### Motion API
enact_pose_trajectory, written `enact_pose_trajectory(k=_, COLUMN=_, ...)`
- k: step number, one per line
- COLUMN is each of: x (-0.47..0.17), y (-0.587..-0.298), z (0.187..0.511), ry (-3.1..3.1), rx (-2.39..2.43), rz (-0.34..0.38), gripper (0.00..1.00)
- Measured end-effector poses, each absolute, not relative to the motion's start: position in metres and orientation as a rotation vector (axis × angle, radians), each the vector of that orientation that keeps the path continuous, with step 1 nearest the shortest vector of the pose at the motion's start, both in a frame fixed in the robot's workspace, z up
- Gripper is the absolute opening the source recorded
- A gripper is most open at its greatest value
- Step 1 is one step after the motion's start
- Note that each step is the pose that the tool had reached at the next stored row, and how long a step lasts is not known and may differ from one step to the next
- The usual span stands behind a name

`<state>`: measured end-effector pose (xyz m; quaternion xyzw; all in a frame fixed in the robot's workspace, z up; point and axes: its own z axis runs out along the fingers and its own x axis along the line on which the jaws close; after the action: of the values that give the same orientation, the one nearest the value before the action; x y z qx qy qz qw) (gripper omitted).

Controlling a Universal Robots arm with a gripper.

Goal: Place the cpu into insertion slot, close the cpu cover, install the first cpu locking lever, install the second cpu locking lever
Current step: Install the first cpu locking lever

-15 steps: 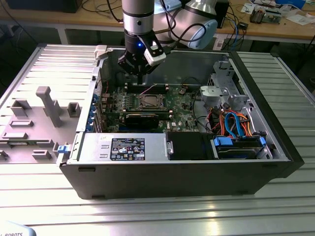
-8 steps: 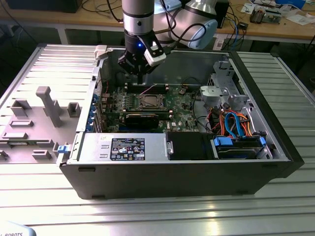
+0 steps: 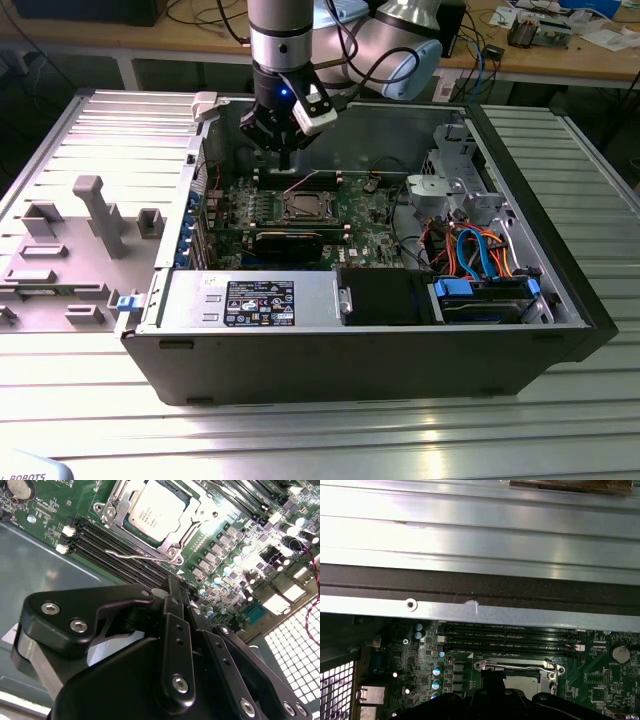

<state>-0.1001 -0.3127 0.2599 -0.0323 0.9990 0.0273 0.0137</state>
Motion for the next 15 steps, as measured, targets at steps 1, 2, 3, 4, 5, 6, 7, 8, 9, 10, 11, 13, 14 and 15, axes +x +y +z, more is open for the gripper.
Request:
enact_pose_trajectory(k=1, x=-0.1001, y=-0.3127, z=0.2599, ry=3.111, rx=-0.101, rz=0.086, gripper=0.11)
enact_pose_trajectory(k=2, x=-0.1001, y=-0.3127, z=0.2599, ry=3.111, rx=-0.100, rz=0.086, gripper=0.11)
enact_pose_trajectory(k=3, x=-0.1001, y=-0.3127, z=0.2599, ry=3.111, rx=-0.100, rz=0.087, gripper=0.11)
enact_pose_trajectory(k=4, x=-0.1001, y=-0.3127, z=0.2599, ry=3.111, rx=-0.100, rz=0.088, gripper=0.11)
enact_pose_trajectory(k=5, x=-0.1001, y=-0.3127, z=0.2599, ry=3.111, rx=-0.100, rz=0.088, gripper=0.11)
enact_pose_trajectory(k=6, x=-0.1001, y=-0.3127, z=0.2599, ry=3.111, rx=-0.100, rz=0.089, gripper=0.11)
enact_pose_trajectory(k=7, x=-0.1001, y=-0.3127, z=0.2599, ry=3.111, rx=-0.100, rz=0.089, gripper=0.11)
enact_pose_trajectory(k=8, x=-0.1001, y=-0.3127, z=0.2599, ry=3.111, rx=-0.100, rz=0.090, gripper=0.11)
enact_pose_trajectory(k=9, x=-0.1001, y=-0.3127, z=0.2599, ry=3.111, rx=-0.100, rz=0.090, gripper=0.11)
enact_pose_trajectory(k=10, x=-0.1001, y=-0.3127, z=0.2599, ry=3.111, rx=-0.100, rz=0.090, gripper=0.11)
enact_pose_trajectory(k=11, x=-0.1001, y=-0.3127, z=0.2598, ry=3.111, rx=-0.100, rz=0.090, gripper=0.11)
enact_pose_trajectory(k=13, x=-0.1001, y=-0.3127, z=0.2592, ry=3.111, rx=-0.097, rz=0.091, gripper=0.11)
enact_pose_trajectory(k=14, x=-0.1001, y=-0.3127, z=0.2588, ry=3.111, rx=-0.094, rz=0.091, gripper=0.11)
enact_pose_trajectory(k=15, x=-0.1001, y=-0.3127, z=0.2581, ry=3.111, rx=-0.090, rz=0.090, gripper=0.11)
